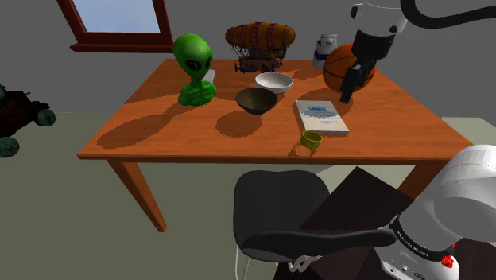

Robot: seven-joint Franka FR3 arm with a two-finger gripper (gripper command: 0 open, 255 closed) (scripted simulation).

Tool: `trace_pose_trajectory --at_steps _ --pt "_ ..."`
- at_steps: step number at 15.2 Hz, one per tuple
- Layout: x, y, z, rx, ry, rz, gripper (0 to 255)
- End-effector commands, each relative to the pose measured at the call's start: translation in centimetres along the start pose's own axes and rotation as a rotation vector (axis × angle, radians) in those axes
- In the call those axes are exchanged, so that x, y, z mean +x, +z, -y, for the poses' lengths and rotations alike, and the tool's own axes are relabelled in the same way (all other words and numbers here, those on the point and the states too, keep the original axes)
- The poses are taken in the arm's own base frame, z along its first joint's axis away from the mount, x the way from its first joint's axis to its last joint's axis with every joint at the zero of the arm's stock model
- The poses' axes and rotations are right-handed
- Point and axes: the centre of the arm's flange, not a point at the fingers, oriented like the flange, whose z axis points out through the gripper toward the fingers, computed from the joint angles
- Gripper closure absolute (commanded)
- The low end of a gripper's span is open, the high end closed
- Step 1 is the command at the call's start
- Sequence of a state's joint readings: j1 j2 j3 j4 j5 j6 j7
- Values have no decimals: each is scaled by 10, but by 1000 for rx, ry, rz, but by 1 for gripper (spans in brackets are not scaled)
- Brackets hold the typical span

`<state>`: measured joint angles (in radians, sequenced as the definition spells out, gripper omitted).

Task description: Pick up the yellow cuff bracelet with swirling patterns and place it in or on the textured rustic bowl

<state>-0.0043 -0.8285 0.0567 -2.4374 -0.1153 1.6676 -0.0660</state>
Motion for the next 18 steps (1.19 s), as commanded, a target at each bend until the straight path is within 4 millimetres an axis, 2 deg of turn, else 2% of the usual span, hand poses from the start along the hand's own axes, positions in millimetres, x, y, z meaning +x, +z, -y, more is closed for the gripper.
trace_pose_trajectory --at_steps 1,7,14,15,18 --pt "0 0 0 0 0 0 0" --pt "26 74 -8 154 97 -7 0" --pt "57 160 -5 334 210 -16 0" --pt "61 171 -4 357 224 -17 0" --pt "62 186 1 357 224 -17 0"
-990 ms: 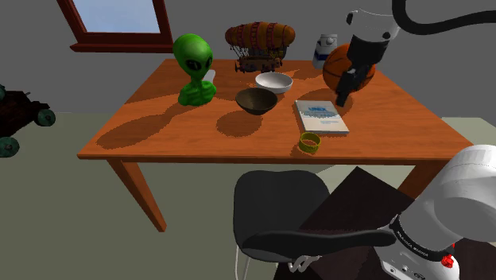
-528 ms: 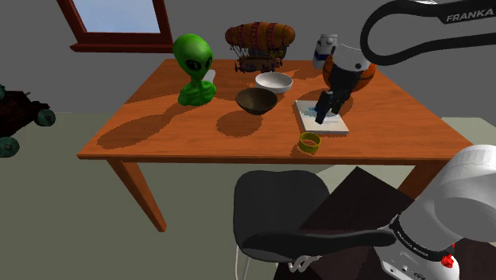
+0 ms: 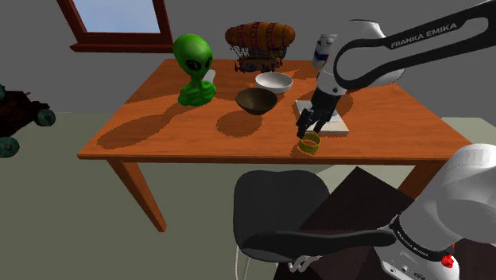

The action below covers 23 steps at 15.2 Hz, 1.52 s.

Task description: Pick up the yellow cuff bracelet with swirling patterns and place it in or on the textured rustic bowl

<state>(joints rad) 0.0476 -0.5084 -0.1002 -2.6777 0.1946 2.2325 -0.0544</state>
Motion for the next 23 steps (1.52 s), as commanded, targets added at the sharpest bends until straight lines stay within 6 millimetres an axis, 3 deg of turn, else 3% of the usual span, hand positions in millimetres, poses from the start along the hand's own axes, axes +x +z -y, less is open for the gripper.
trace_pose_trajectory --at_steps 1,5,13,14,23 --pt "0 12 0 3 3 -1 0" --pt "0 31 0 3 3 -1 0" --pt "0 31 0 3 3 -1 0" --pt "0 31 0 3 3 -1 255" --pt "0 31 0 3 3 -1 255"
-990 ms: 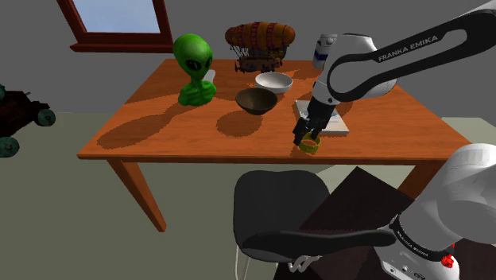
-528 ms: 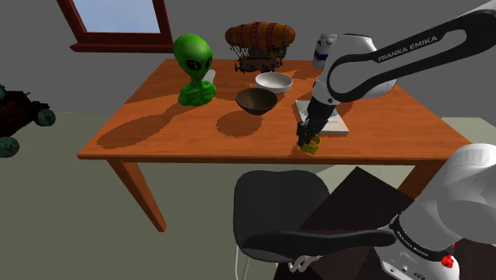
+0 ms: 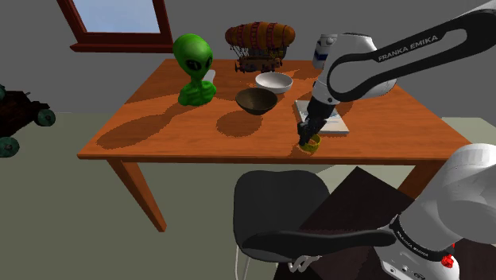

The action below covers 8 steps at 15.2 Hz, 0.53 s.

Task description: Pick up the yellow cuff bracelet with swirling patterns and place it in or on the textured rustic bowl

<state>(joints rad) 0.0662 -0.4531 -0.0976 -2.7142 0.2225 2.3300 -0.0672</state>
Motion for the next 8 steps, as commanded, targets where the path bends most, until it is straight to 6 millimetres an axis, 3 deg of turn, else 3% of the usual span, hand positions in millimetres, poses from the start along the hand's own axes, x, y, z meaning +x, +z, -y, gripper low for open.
trace_pose_trajectory --at_steps 1,8 --pt "0 -4 1 0 1 4 255" --pt "2 -40 8 0 1 4 255"
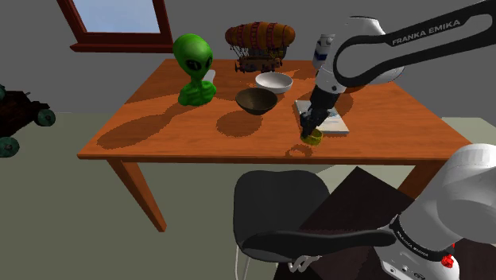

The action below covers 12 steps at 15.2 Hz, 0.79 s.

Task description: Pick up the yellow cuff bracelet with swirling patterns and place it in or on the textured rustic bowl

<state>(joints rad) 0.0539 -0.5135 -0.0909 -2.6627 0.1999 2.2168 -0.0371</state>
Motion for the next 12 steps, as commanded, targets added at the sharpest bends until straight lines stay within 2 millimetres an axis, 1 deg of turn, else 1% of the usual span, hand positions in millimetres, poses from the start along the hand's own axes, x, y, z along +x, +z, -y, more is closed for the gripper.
trace_pose_trajectory --at_steps 1,12 --pt "1 -10 2 0 0 1 255" --pt "4 -66 14 0 0 1 255"
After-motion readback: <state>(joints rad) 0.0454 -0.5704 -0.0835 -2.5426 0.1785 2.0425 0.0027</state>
